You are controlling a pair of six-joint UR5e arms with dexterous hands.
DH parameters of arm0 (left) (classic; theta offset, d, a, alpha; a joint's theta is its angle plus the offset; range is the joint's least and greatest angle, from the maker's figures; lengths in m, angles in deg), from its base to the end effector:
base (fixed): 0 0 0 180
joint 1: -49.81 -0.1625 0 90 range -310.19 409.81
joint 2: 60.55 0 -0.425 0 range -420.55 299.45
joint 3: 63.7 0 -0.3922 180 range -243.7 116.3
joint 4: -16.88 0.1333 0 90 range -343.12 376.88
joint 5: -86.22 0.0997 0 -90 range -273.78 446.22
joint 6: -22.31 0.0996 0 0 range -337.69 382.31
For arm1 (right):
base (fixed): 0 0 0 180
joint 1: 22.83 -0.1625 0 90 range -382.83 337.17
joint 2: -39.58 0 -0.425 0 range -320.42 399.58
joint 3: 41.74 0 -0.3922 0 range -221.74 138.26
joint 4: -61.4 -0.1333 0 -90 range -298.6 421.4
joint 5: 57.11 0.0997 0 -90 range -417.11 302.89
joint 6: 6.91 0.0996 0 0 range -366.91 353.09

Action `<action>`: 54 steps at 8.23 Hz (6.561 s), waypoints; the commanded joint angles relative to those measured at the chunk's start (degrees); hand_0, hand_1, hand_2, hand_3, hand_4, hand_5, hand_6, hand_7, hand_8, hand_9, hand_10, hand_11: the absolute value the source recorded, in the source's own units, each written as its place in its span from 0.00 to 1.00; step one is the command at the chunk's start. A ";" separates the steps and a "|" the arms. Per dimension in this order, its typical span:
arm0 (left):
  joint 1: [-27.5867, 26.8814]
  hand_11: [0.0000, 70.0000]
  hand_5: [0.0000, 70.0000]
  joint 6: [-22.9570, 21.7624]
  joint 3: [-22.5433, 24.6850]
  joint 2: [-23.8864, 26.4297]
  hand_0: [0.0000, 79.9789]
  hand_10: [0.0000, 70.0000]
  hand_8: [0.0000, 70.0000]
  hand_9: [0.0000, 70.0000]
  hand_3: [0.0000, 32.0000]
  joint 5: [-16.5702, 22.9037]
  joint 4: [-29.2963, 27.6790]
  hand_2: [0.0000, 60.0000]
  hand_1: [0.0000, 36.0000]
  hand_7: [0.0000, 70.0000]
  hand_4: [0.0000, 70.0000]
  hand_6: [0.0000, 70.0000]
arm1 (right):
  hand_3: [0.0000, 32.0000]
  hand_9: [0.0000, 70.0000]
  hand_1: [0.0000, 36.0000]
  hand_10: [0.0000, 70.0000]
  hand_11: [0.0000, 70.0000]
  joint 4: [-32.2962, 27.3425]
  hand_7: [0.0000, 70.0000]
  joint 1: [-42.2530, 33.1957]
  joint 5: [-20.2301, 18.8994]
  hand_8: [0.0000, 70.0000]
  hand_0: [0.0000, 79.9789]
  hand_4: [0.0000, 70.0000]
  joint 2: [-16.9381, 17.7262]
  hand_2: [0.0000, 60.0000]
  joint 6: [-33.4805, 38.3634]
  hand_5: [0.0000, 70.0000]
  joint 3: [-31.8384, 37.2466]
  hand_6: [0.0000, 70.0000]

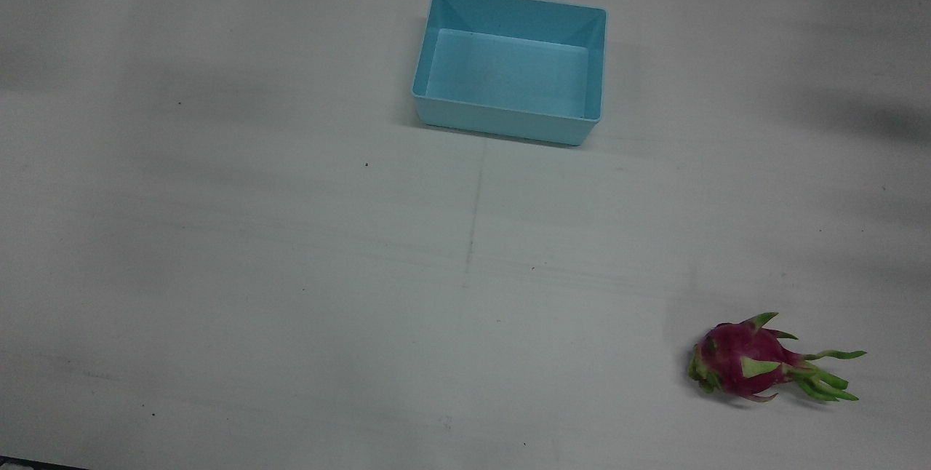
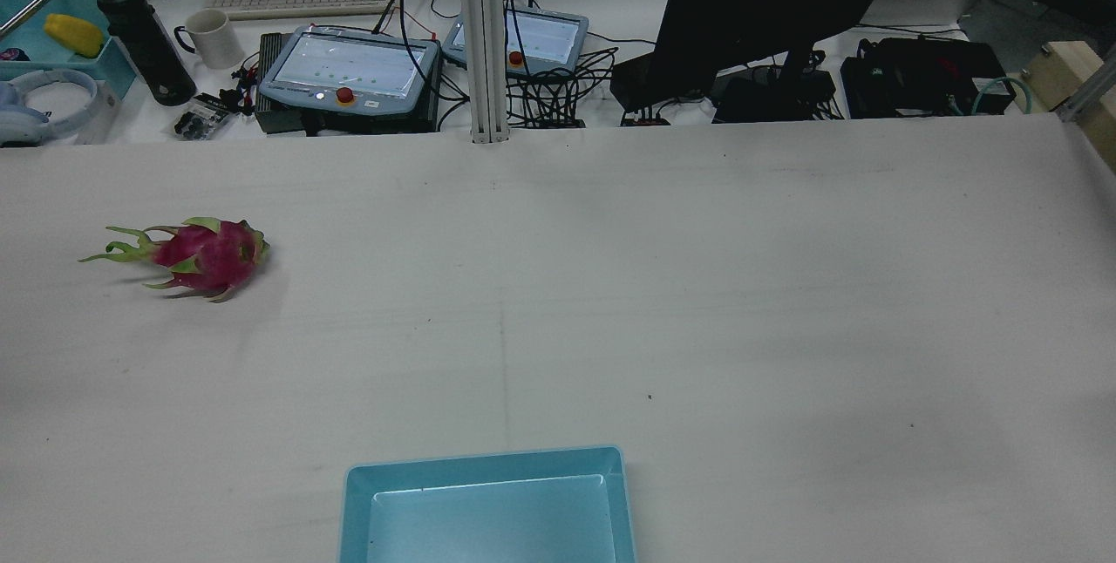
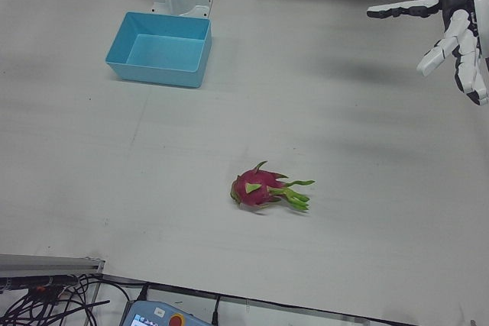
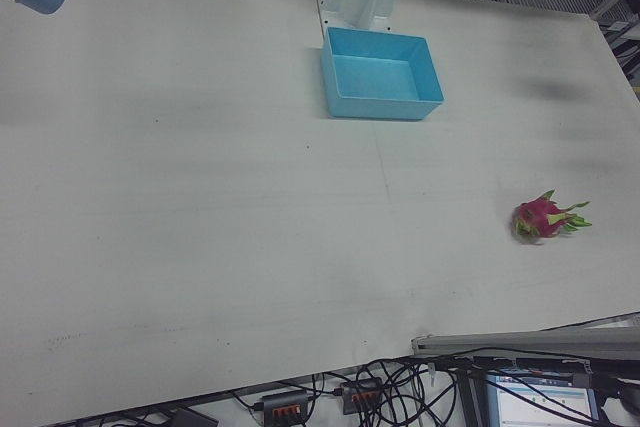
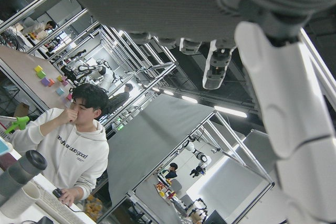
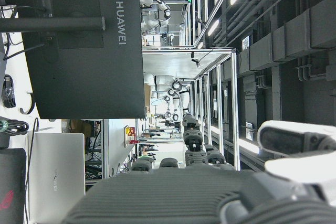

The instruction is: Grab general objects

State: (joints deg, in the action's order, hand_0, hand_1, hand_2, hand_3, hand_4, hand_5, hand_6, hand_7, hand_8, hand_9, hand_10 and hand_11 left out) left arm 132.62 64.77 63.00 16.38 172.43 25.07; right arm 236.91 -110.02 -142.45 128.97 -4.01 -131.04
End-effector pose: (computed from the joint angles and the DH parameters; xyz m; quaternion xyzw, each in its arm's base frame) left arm -0.0905 -0.4000 0.4889 0.2600 0.7518 -0.5605 0.2303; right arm 0.1165 -0.5097 0.6799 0.0089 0.7336 -0.6789 0.0304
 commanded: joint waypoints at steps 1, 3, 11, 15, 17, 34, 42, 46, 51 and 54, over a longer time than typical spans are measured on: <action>0.07 0.03 0.18 15.18 -0.14 12.08 0.68 0.00 0.00 0.00 0.00 4.57 14.71 0.08 0.56 0.08 0.07 0.00 | 0.00 0.00 0.00 0.00 0.00 0.00 0.00 0.00 0.00 0.00 0.00 0.00 0.00 0.00 0.09 0.00 0.00 0.00; -8.57 0.01 0.19 21.74 -0.40 26.08 0.71 0.00 0.00 0.00 0.00 5.19 33.10 0.06 0.62 0.08 0.05 0.00 | 0.00 0.00 0.00 0.00 0.00 0.00 0.00 0.00 0.00 0.00 0.00 0.00 0.00 0.00 0.00 0.00 0.00 0.00; -32.26 0.00 0.00 23.74 -10.13 35.05 0.67 0.00 0.00 0.00 0.06 -16.05 53.07 0.10 0.62 0.04 0.00 0.00 | 0.00 0.00 0.00 0.00 0.00 0.00 0.00 0.00 0.00 0.00 0.00 0.00 0.00 0.00 0.09 0.00 0.00 0.00; -34.64 0.00 0.00 11.64 -19.27 35.05 0.66 0.00 0.00 0.00 0.04 -19.14 49.66 0.09 0.59 0.03 0.00 0.00 | 0.00 0.00 0.00 0.00 0.00 0.00 0.00 0.00 0.00 0.00 0.00 0.00 0.00 0.00 0.00 0.00 0.00 0.00; -37.02 0.00 0.00 9.92 -21.05 35.05 0.68 0.00 0.00 0.00 0.01 -20.81 47.81 0.08 0.61 0.04 0.00 0.00 | 0.00 0.00 0.00 0.00 0.00 0.00 0.00 0.00 0.00 0.00 0.00 0.00 0.00 0.00 0.00 0.00 0.00 0.00; -40.89 0.02 0.27 10.44 -40.47 51.13 0.79 0.00 0.00 0.00 0.00 -28.98 54.30 0.16 0.85 0.07 0.00 0.00 | 0.00 0.00 0.00 0.00 0.00 0.00 0.00 0.00 0.00 0.00 0.00 0.00 0.00 0.00 0.00 0.00 0.00 0.00; -39.31 0.04 0.32 14.49 -45.30 51.31 0.79 0.00 0.00 0.00 0.00 -31.01 50.09 0.17 0.85 0.07 0.00 0.00 | 0.00 0.00 0.00 0.00 0.00 0.00 0.00 0.00 0.00 0.00 0.00 0.00 0.00 0.00 0.00 0.00 -0.09 0.00; -39.40 0.06 0.42 14.58 -48.12 51.31 0.80 0.01 0.00 0.00 0.00 -30.92 47.28 0.17 0.85 0.09 0.00 0.00 | 0.00 0.00 0.00 0.00 0.00 0.00 0.00 0.00 0.00 0.00 0.00 0.00 0.00 0.00 0.00 0.00 -0.09 0.00; -39.75 0.06 0.40 14.93 -49.36 50.78 0.78 0.01 0.00 0.00 0.00 -30.92 45.86 0.20 0.84 0.09 0.00 0.00 | 0.00 0.00 0.00 0.00 0.00 0.00 0.00 0.00 0.00 0.00 0.00 0.00 0.00 0.00 0.00 0.00 -0.09 0.00; -41.50 0.04 0.37 18.27 -50.06 50.78 0.76 0.00 0.00 0.00 0.00 -30.92 44.46 0.24 0.83 0.08 0.00 0.00 | 0.00 0.00 0.00 0.00 0.00 0.00 0.00 0.00 0.00 0.00 0.00 0.00 0.00 0.00 0.00 0.00 0.00 0.00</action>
State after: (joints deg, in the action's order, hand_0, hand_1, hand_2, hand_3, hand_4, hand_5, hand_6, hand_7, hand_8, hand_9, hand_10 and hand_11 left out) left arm 91.94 81.84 13.31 67.20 141.51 70.10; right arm 236.91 -110.02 -142.45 128.97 -4.01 -131.06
